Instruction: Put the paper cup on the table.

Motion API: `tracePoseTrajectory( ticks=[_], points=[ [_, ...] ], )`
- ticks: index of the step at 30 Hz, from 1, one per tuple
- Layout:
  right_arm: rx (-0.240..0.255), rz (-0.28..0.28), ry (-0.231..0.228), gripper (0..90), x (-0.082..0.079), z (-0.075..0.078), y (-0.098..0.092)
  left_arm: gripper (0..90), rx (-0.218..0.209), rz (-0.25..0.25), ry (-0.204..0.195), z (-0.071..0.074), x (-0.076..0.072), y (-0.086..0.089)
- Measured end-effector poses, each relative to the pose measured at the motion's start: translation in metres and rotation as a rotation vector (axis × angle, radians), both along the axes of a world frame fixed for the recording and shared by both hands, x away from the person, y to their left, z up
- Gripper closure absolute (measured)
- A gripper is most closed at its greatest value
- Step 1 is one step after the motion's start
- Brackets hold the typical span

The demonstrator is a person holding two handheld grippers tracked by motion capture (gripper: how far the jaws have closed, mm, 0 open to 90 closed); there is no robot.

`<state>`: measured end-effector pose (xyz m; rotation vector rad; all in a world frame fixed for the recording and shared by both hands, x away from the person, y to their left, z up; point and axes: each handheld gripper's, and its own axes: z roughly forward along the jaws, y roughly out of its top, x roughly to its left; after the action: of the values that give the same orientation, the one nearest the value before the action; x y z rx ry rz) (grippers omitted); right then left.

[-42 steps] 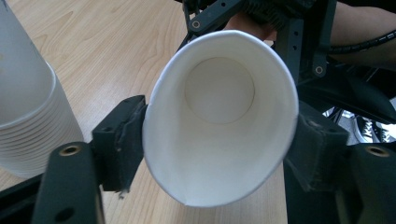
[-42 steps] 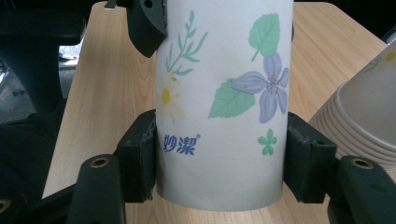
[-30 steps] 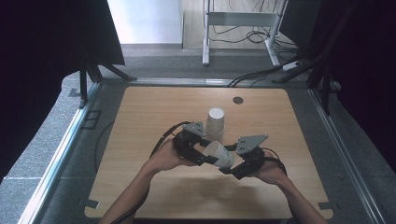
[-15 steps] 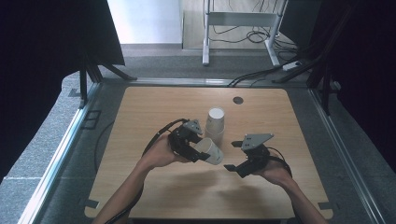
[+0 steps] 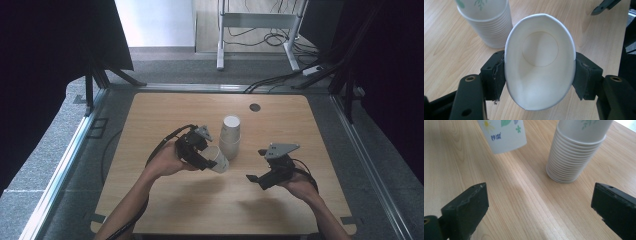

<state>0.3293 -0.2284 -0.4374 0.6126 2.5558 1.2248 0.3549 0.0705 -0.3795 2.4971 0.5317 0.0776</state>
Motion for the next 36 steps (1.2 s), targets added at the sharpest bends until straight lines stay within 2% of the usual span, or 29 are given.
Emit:
tracePoseTrajectory(
  ticks=[14,26,36],
  points=[
    [-0.017,-0.072,0.010,1.1,-0.001,-0.006,-0.016,34.3,0.110,0.065,0.012,-0.006,0.012,0.011],
    [-0.030,-0.086,0.024,2.6,-0.001,-0.010,-0.020,33.7,0.269,0.117,0.038,-0.014,0.025,0.016],
    [-0.036,-0.089,0.032,3.5,-0.001,-0.013,-0.022,33.4,0.399,0.163,0.055,-0.027,0.035,0.017]
  ],
)
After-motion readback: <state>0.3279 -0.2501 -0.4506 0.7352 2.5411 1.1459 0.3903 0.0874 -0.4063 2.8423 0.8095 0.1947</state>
